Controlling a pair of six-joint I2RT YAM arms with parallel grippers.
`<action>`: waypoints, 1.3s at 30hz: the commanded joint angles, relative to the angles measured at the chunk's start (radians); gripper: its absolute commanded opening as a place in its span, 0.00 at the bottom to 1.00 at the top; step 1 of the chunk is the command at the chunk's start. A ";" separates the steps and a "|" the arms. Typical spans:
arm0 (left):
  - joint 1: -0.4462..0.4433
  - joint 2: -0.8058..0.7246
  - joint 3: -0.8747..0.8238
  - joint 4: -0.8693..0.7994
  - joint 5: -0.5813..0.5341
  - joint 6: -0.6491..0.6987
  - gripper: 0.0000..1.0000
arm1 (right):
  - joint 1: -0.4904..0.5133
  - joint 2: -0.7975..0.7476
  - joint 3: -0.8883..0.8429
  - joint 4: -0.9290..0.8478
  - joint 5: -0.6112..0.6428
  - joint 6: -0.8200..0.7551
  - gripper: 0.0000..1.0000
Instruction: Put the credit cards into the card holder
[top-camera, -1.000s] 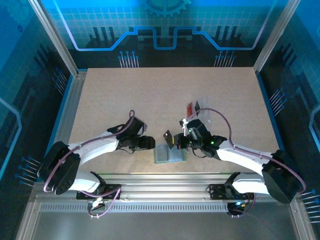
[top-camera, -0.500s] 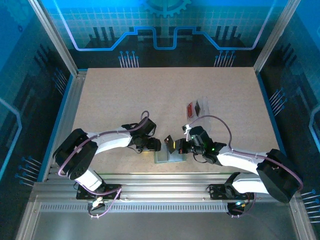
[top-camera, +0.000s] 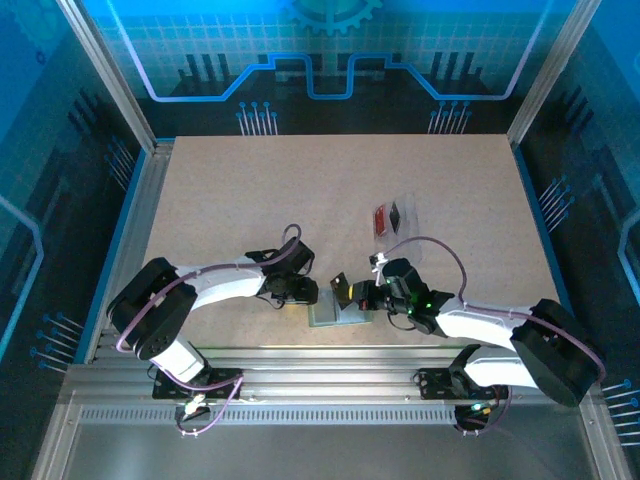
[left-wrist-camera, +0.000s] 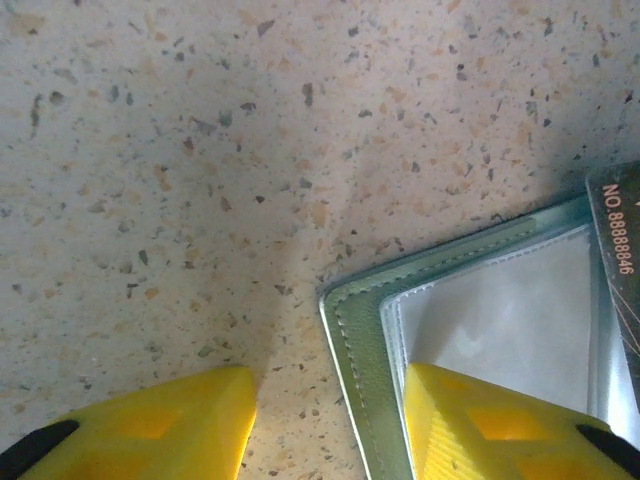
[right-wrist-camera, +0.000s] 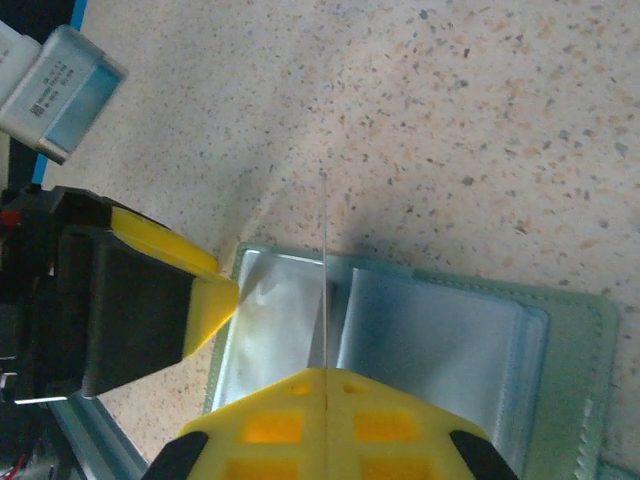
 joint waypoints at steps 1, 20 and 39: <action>-0.028 0.060 -0.046 0.043 0.034 -0.019 0.45 | 0.011 -0.026 -0.021 0.009 0.014 0.021 0.00; -0.031 0.092 -0.055 0.071 0.045 -0.026 0.42 | 0.011 -0.114 -0.051 -0.126 -0.096 0.003 0.00; -0.030 0.108 -0.063 0.092 0.057 -0.033 0.41 | 0.010 -0.009 0.020 -0.170 -0.139 -0.047 0.00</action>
